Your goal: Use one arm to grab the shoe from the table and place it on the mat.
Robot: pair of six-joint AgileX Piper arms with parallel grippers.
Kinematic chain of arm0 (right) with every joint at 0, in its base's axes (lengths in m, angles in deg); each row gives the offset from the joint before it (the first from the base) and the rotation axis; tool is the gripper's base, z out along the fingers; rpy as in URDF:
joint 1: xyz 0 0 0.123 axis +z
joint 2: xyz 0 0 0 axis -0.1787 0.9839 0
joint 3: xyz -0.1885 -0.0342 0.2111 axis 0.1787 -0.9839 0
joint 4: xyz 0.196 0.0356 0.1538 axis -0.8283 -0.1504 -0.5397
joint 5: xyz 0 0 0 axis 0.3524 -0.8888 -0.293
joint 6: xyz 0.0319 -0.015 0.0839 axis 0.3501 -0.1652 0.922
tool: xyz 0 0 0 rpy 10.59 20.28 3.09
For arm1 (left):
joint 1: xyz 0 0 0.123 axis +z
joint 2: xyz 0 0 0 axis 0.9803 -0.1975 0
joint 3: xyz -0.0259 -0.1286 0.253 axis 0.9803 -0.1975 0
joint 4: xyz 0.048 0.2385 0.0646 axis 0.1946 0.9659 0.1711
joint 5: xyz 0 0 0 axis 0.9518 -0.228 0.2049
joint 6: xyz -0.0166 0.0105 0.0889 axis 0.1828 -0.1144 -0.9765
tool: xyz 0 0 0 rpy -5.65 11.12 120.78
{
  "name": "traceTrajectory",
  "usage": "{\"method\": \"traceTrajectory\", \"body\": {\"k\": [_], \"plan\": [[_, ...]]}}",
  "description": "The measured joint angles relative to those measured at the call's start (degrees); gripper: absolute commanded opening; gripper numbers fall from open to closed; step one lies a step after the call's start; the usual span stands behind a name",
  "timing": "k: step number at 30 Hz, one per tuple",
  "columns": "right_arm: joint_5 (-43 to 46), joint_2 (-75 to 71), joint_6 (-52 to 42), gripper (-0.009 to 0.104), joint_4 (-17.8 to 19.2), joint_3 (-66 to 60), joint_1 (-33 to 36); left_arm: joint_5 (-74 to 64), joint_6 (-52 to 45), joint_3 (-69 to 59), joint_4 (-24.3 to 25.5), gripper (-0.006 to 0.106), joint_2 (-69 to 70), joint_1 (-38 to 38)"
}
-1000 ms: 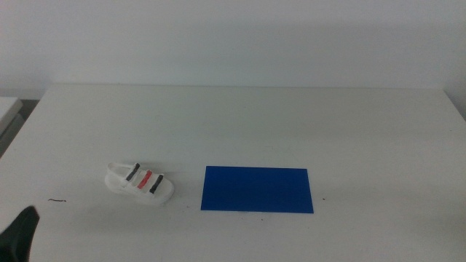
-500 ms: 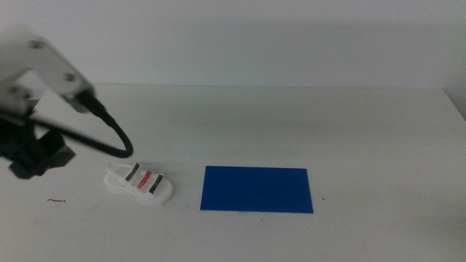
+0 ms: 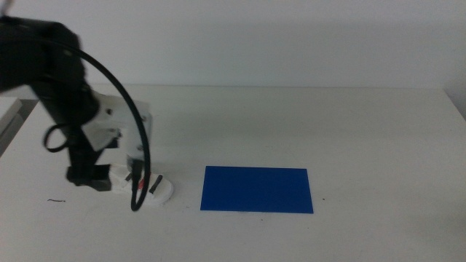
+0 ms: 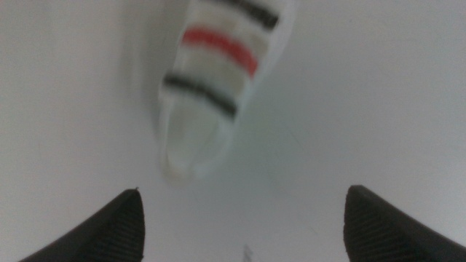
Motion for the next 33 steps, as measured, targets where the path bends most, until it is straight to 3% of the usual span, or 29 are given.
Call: {"method": "traceTrajectory", "body": {"k": [15, 18, 21, 29, 33], "plan": [[0.0, 0.0, 0.0, 0.079, 0.0, 0.0, 0.0, 12.0, -9.27, 1.11, -1.84, 0.094, -11.64, -1.15], [0.0, 0.0, 0.0, 0.079, 0.0, 0.0, 0.0, 12.39, -9.83, 1.11, -2.39, 0.089, -13.25, -1.15], [0.0, 0.0, 0.0, 0.079, 0.0, 0.0, 0.0, 12.5, -9.83, 1.11, -2.66, 0.077, -14.11, -1.15], [0.0, 0.0, 0.0, 0.079, 0.0, 0.0, 0.0, 8.4, -9.83, 2.46, -2.72, 0.018, -14.36, -1.15], [0.0, 0.0, 0.0, 0.079, 0.0, 0.0, 0.0, 0.64, -3.82, 5.65, -4.31, 0.0, -12.32, -1.88]]}}
